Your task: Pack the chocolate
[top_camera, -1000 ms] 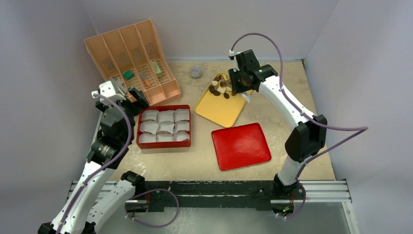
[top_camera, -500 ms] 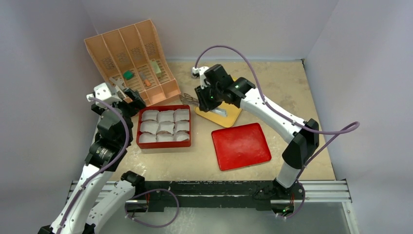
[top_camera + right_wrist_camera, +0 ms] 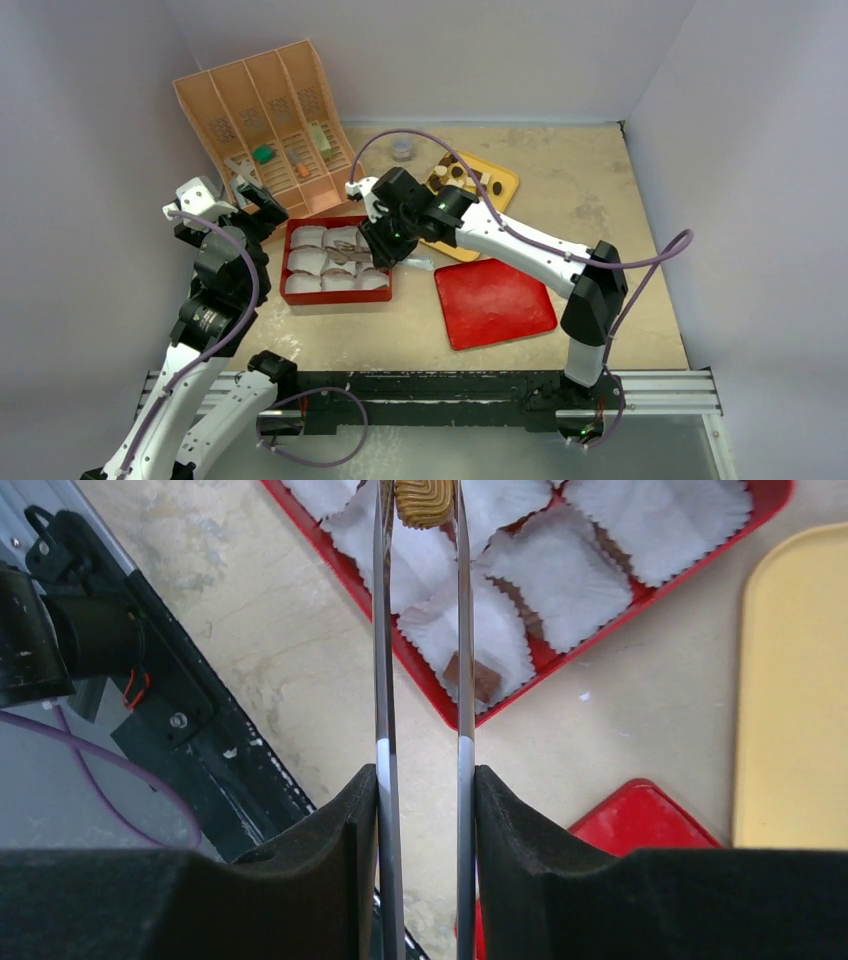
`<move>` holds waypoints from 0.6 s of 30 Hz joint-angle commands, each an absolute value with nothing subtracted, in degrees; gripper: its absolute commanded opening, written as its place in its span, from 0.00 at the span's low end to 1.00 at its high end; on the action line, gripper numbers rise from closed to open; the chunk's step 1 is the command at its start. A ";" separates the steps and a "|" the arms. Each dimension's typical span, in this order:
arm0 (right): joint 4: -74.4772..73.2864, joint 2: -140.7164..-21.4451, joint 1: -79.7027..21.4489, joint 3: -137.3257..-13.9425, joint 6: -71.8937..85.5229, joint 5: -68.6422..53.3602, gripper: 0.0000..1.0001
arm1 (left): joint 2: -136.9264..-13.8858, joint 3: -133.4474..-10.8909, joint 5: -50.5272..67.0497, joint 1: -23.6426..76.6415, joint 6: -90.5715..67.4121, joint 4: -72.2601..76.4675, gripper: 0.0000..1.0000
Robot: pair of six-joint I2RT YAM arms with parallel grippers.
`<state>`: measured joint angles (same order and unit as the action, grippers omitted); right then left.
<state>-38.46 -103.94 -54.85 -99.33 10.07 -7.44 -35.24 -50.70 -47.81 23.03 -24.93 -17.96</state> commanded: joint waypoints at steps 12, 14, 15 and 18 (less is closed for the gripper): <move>-40.73 -107.79 -57.74 -104.34 9.32 -10.20 0.33 | -35.23 -50.89 -48.34 23.12 -25.66 -16.78 0.89; -40.69 -108.16 -57.79 -104.42 9.27 -10.20 0.33 | -35.20 -50.89 -48.31 23.16 -25.66 -16.72 0.89; -40.59 -108.15 -57.83 -104.48 9.38 -10.15 0.33 | -35.22 -50.91 -48.30 23.15 -25.66 -16.77 0.89; -40.26 -108.27 -57.83 -104.55 9.39 -9.94 0.35 | -35.11 -50.89 -48.30 23.12 -25.59 -16.75 0.89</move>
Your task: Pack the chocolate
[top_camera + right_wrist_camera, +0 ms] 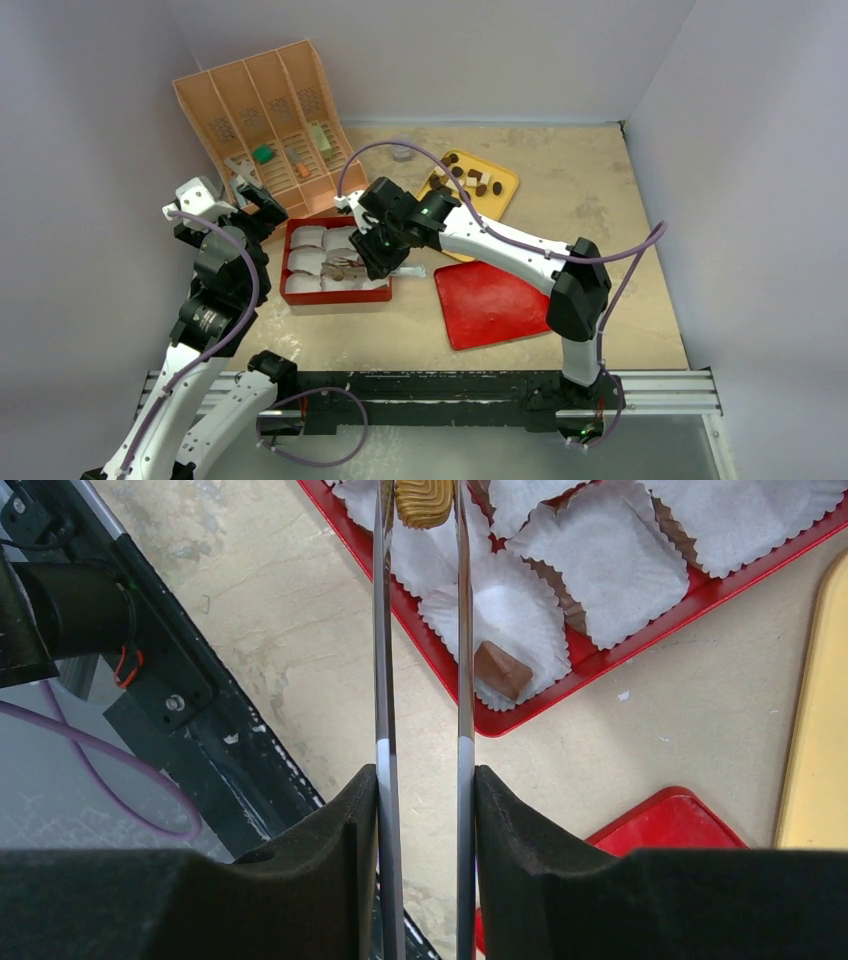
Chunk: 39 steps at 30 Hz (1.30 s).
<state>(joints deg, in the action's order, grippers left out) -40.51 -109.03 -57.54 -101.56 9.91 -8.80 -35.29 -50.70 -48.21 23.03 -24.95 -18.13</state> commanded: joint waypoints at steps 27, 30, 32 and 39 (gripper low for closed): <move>-43.18 -107.71 -57.83 -106.93 9.78 -8.68 0.41 | -35.84 -50.88 -47.42 23.16 -25.33 -16.51 0.89; -43.43 -106.32 -57.75 -106.94 10.05 -5.52 0.41 | -35.84 -50.88 -47.36 23.18 -25.31 -16.48 0.89; -43.65 -105.27 -57.62 -106.91 9.94 -2.88 0.40 | -35.73 -50.80 -47.29 23.18 -25.31 -16.48 0.89; -43.69 -101.94 -55.95 -105.35 10.01 5.23 0.39 | -36.48 -50.46 -44.88 23.16 -25.08 -15.73 0.89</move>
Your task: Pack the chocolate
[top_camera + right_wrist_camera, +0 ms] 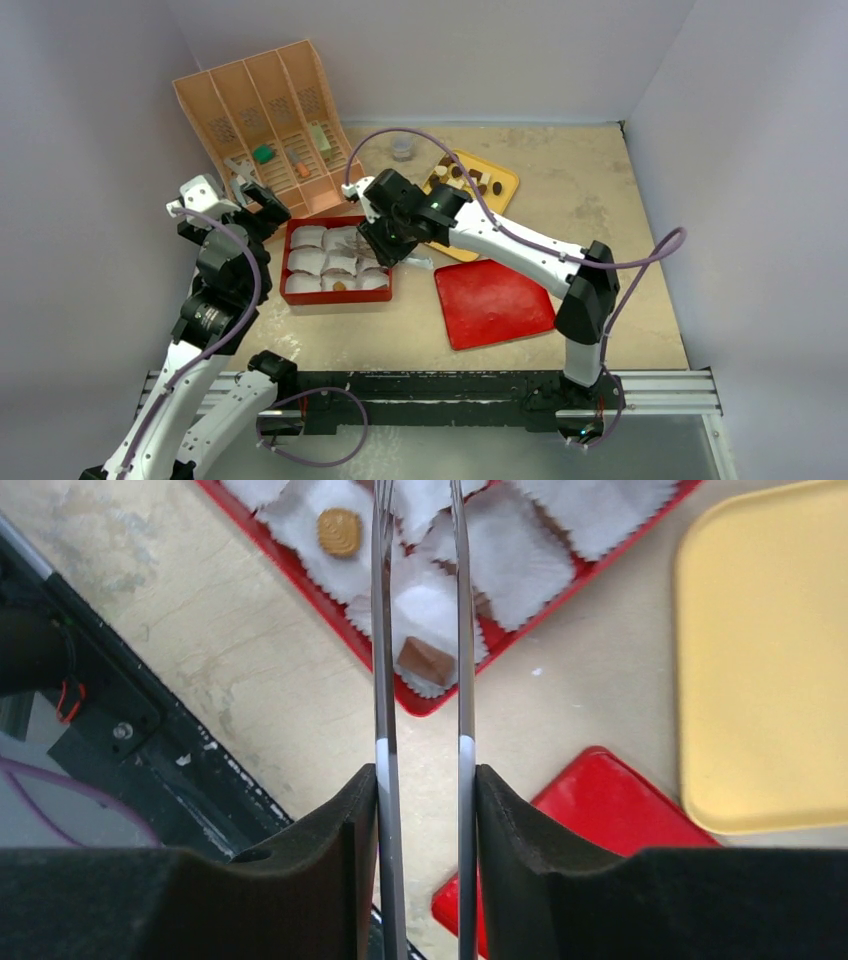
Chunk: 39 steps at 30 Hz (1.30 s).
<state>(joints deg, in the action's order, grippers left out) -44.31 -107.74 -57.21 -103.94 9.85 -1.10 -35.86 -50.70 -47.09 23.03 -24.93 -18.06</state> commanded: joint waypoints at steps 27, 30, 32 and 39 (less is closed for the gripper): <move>-40.48 -96.43 -27.35 -90.05 12.30 21.99 0.41 | -42.09 -50.48 -29.12 23.19 -23.84 -13.94 0.89; -39.31 -97.61 -25.75 -90.08 12.22 21.53 0.42 | -42.09 -50.49 -29.09 23.20 -23.82 -13.97 0.89; -38.44 -98.41 -25.06 -90.13 12.07 20.76 0.42 | -41.99 -50.46 -29.09 23.20 -23.82 -13.91 0.89; -36.72 -101.22 -23.11 -90.26 11.58 18.13 0.42 | -41.92 -50.55 -29.44 23.17 -23.82 -14.06 0.89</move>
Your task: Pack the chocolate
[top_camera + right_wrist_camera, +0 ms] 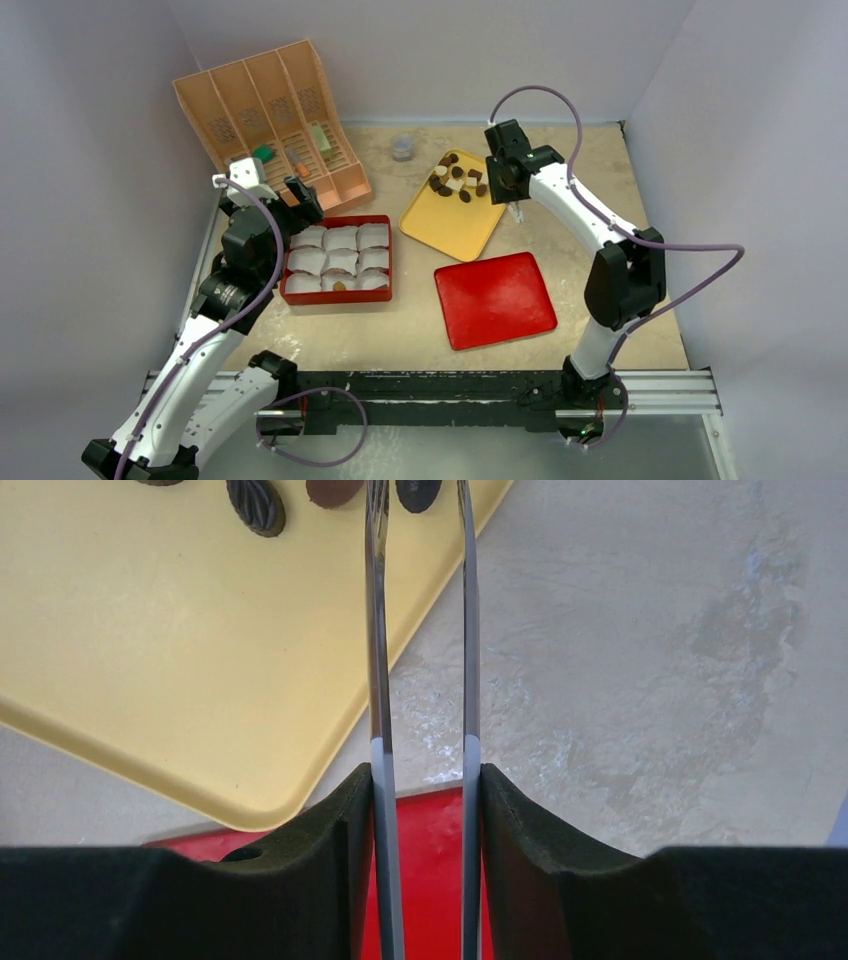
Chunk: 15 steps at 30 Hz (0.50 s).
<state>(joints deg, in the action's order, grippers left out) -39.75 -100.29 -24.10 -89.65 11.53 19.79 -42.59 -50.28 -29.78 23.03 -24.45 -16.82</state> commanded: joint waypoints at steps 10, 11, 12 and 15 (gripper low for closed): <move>-35.93 -104.26 -22.00 -90.59 11.26 16.61 0.43 | -42.19 -50.51 -29.53 23.20 -23.75 -13.97 0.89; -35.94 -104.50 -21.98 -90.61 11.17 16.53 0.43 | -42.19 -50.52 -29.57 23.20 -23.73 -13.97 0.89; -36.02 -104.65 -21.93 -90.62 11.15 16.48 0.43 | -42.19 -50.49 -29.61 23.19 -23.73 -13.91 0.89; -36.50 -105.14 -21.88 -90.94 10.99 17.13 0.42 | -42.21 -50.54 -29.62 23.20 -23.73 -13.93 0.89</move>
<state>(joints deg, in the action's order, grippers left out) -37.76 -105.27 -22.17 -89.65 11.42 16.80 -42.57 -50.28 -29.80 23.03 -24.43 -16.82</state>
